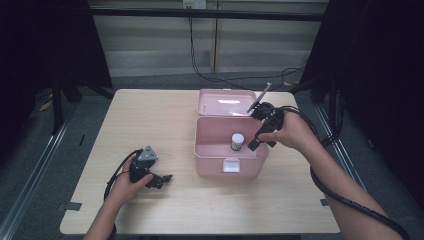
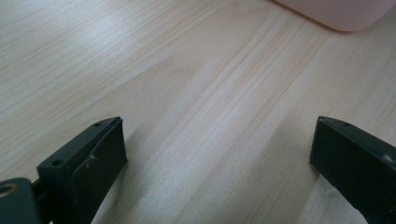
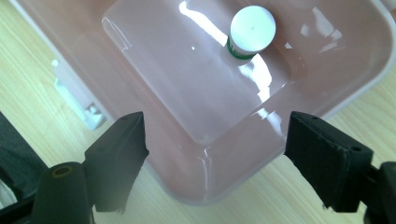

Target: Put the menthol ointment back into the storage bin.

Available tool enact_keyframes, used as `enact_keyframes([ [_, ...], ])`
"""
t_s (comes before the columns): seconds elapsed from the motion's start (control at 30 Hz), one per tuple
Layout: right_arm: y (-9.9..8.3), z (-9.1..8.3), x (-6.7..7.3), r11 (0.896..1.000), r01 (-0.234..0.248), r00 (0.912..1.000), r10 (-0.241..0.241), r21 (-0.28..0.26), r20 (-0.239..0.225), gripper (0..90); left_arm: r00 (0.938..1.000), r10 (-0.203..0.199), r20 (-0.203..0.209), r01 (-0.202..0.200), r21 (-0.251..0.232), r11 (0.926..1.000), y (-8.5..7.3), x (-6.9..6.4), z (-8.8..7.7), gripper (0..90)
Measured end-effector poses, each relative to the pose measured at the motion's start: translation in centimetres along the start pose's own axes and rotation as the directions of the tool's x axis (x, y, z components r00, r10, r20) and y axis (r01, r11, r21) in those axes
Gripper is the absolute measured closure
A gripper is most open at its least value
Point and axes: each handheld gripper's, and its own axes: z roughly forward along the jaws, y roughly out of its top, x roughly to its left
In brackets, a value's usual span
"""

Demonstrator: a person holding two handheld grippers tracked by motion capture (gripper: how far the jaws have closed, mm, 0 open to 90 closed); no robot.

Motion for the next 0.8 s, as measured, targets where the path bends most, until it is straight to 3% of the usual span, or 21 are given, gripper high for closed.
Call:
enact_keyframes([
  [0.4, -2.1, -1.8, -0.3, 1.0, 0.016, 0.9998, -0.016, 0.003, -0.013, 20.9, 1.0, 0.0, 0.0, 0.0, -0.001, 1.0, 0.0, 0.0, 0.0, 3.1],
  [0.8, -4.5, -1.9, -0.3, 1.0, 0.028, 0.9996, -0.028, -0.004, -0.002, 20.6, 1.0, 0.001, 0.0, -0.001, 0.0, 1.0, 0.0, 0.0, 0.0, 3.1],
])
